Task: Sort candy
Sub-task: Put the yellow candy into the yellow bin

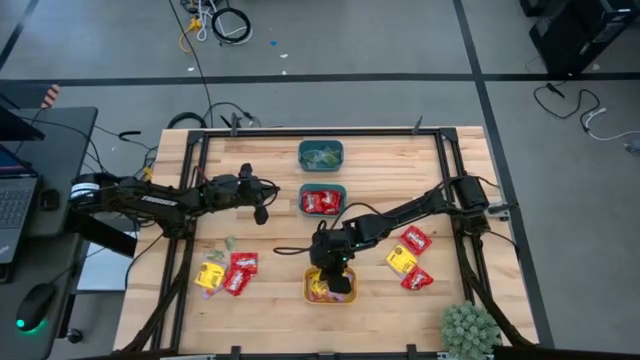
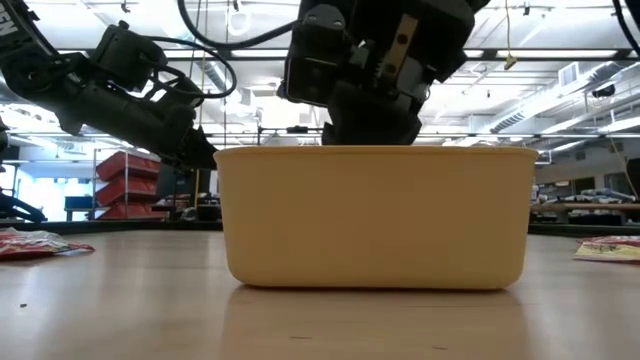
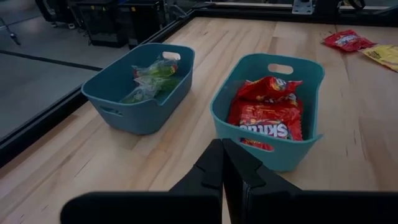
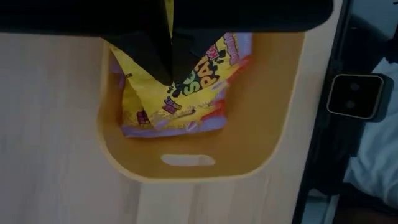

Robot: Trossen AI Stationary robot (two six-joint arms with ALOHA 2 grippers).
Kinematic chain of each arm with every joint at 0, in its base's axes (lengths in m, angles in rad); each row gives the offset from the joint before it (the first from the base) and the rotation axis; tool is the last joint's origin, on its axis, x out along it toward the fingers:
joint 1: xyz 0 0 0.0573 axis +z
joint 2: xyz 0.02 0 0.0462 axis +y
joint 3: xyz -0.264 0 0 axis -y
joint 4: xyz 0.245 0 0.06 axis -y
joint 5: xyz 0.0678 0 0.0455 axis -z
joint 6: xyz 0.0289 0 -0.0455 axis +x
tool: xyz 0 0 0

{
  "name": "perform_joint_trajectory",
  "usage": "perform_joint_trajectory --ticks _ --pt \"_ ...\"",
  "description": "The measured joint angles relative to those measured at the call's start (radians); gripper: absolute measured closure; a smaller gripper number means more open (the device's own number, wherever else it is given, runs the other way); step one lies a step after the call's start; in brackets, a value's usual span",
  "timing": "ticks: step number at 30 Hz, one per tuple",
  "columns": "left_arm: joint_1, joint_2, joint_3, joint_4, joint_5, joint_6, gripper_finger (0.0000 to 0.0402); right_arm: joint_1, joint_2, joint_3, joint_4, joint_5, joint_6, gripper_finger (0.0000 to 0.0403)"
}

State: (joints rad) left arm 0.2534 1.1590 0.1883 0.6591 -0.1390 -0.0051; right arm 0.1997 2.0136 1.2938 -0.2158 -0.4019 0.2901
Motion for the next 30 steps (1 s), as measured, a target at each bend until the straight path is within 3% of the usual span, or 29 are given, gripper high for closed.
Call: perform_joint_trajectory --ticks 8,16,23,26,30 --pt "0.000 0.000 0.000 0.001 0.000 0.000 0.0398 0.000 -0.034 -0.001 -0.021 0.008 -0.023 0.0383" --pt "0.000 0.000 0.000 0.000 0.000 0.000 0.0398 0.039 -0.199 -0.001 -0.253 0.128 0.009 0.0307" --pt "0.000 0.000 0.000 -0.001 0.000 0.000 0.0398 0.120 -0.361 -0.004 -0.639 0.414 0.222 0.0239" --pt "0.000 0.000 0.000 -0.001 0.000 -0.001 0.0398 0.153 -0.402 -0.060 -0.761 0.451 0.358 0.0223" --pt "0.000 0.000 0.000 -0.001 0.000 -0.002 0.0398 0.175 -0.445 -0.201 -0.772 0.449 0.491 0.0210"
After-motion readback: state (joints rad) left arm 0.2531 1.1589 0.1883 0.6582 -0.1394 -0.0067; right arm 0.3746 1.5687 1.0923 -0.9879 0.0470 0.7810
